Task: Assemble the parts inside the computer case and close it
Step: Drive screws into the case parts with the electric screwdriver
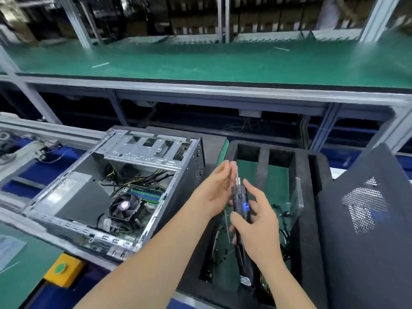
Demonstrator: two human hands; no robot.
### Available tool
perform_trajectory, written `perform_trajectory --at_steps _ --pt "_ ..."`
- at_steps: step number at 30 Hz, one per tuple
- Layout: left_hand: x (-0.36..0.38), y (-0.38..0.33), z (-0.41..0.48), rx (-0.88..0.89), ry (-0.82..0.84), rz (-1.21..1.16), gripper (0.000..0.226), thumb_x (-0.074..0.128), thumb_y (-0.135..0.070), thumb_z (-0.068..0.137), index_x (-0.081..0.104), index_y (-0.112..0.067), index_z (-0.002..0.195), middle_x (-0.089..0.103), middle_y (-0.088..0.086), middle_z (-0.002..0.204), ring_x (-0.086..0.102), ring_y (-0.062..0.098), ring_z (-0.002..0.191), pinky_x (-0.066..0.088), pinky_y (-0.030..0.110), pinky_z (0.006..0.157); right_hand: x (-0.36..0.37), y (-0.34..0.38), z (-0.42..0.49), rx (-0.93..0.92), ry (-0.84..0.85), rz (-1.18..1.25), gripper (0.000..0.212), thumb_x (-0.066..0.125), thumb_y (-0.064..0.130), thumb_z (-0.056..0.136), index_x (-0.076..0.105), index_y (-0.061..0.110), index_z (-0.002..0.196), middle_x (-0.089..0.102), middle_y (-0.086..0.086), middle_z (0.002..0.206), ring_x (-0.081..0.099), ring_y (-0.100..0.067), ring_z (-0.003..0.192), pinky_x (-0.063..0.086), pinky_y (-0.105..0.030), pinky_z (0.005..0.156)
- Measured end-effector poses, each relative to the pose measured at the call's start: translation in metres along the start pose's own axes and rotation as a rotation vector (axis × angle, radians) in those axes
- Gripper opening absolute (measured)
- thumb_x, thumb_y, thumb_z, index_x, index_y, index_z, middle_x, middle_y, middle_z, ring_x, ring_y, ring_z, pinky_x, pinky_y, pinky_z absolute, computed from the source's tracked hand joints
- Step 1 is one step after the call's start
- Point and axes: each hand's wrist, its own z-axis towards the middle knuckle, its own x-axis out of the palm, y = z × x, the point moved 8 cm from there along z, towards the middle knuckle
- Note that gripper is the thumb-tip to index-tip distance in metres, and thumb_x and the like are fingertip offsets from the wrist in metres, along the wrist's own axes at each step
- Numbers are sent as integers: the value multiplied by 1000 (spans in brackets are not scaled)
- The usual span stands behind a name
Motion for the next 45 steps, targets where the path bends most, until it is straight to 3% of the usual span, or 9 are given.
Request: perform_trajectory --at_steps 2,8,12,15,21,27,31,35,45 --pt "13 -16 -16 26 72 65 13 70 -32 89 81 -25 87 72 -11 91 67 4 85 57 22 77 6 19 -8 -54 15 -6 81 72 8 83 49 59 143 75 11 101 71 -22 62 62 -33 63" --pt "20 -49 -62 50 121 -28 19 72 -20 81 84 -17 96 76 1 109 74 13 98 59 24 74 27 68 -35 -146 7 -20 85 70 2 83 49 59 143 72 9 90 64 -36 58 59 -52 50" --pt "10 -72 -95 35 183 -34 17 72 -13 83 83 -12 95 76 5 106 75 16 96 60 25 76 52 97 -56 -187 -26 -84 81 71 11 80 50 59 142 71 10 91 65 -33 62 61 -51 63" --pt "-7 -95 -120 39 237 -10 30 72 -10 83 72 -6 113 75 7 107 73 19 102 60 27 81 79 114 -74 -195 -43 -120 79 71 18 78 50 60 142 70 9 87 65 -31 65 61 -49 66" --pt "-52 -152 -169 96 306 237 30 66 -6 93 64 -1 123 74 15 111 72 27 106 60 33 88 144 144 -111 -240 -89 -296 86 73 12 81 45 63 144 52 13 59 35 -9 46 35 -16 49" --pt "-105 -193 -200 152 306 297 27 63 -2 95 64 3 122 71 22 118 70 32 111 60 30 86 208 163 -134 -201 -74 -244 81 75 5 82 54 52 145 75 21 92 65 3 61 46 -5 59" --pt "-121 -198 -218 33 370 186 34 64 -3 93 61 2 127 68 21 126 66 31 119 58 32 92 233 167 -147 -122 -26 -44 79 71 -4 85 58 49 141 78 -2 85 72 -27 58 59 -22 63" --pt "-129 -203 -226 -2 374 69 35 57 0 97 59 5 132 67 25 126 67 36 117 60 35 86 247 167 -150 -75 28 89 74 70 -4 88 59 46 141 78 -5 105 70 -37 61 62 -40 58" --pt "-136 -194 -234 81 373 321 23 66 -25 96 79 -13 110 71 12 124 66 23 120 55 28 93 260 150 -155 60 186 432 69 73 5 81 59 36 141 74 -23 113 65 -39 61 56 -39 48"
